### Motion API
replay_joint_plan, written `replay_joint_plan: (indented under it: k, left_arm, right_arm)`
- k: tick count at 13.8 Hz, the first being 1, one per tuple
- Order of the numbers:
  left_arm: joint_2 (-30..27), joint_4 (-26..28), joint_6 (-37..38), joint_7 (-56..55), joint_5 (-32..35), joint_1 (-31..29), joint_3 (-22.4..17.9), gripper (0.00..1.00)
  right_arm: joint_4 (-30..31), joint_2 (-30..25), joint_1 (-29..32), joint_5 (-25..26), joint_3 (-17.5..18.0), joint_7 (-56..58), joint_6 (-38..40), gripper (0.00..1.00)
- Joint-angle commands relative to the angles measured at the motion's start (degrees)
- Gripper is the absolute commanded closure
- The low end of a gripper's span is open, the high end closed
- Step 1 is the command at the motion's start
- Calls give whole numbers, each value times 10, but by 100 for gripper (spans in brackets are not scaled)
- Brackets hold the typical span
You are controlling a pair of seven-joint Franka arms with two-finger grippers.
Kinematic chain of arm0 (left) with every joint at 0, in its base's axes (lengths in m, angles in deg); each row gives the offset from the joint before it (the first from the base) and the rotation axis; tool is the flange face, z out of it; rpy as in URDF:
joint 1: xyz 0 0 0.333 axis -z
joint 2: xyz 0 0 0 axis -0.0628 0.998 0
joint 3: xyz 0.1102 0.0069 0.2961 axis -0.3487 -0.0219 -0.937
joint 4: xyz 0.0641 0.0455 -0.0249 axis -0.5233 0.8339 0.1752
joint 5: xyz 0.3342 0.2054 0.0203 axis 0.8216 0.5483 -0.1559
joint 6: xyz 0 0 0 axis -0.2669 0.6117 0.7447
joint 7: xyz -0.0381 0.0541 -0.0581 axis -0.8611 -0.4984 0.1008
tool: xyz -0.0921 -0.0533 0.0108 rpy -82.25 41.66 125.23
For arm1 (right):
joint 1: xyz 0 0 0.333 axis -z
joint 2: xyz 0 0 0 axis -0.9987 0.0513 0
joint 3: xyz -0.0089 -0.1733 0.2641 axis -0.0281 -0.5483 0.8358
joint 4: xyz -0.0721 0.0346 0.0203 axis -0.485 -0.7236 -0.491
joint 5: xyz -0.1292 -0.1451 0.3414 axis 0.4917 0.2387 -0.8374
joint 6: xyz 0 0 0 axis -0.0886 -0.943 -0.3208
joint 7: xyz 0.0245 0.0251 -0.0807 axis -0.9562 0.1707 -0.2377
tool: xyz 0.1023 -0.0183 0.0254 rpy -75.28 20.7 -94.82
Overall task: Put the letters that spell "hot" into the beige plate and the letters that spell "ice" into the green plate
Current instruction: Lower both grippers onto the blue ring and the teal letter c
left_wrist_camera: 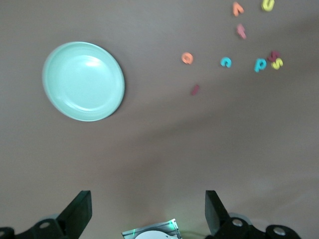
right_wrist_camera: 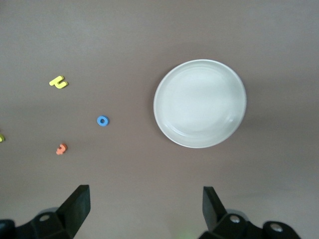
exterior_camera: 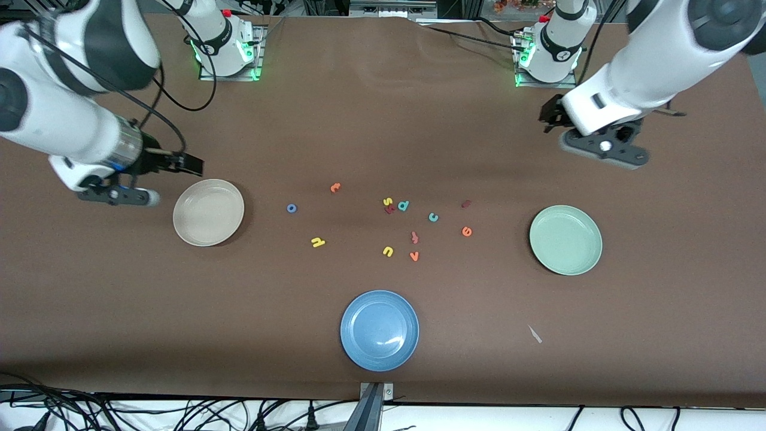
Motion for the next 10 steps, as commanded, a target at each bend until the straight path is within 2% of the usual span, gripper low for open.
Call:
replay_joint_plan:
  k: [1,4,8,10]
  left_arm:
    - [101,-23,-51,5,0,48,0,0]
    - [169,-23,-194,2,0,95,0,0]
    - [234,-20,-277,-41,12,128,-1,0]
    - [263,-15,-314,-42,12,131,-1,0]
  right_arm:
    - [34,18,-36,-9,-3,-58,-66,0]
    - [103,33,-62,-9,-2,-76,-172,0]
    - [202,47,-84,-9,1,-88,-341,0]
    - [222,72,-85,-10,16,-99,-402,0]
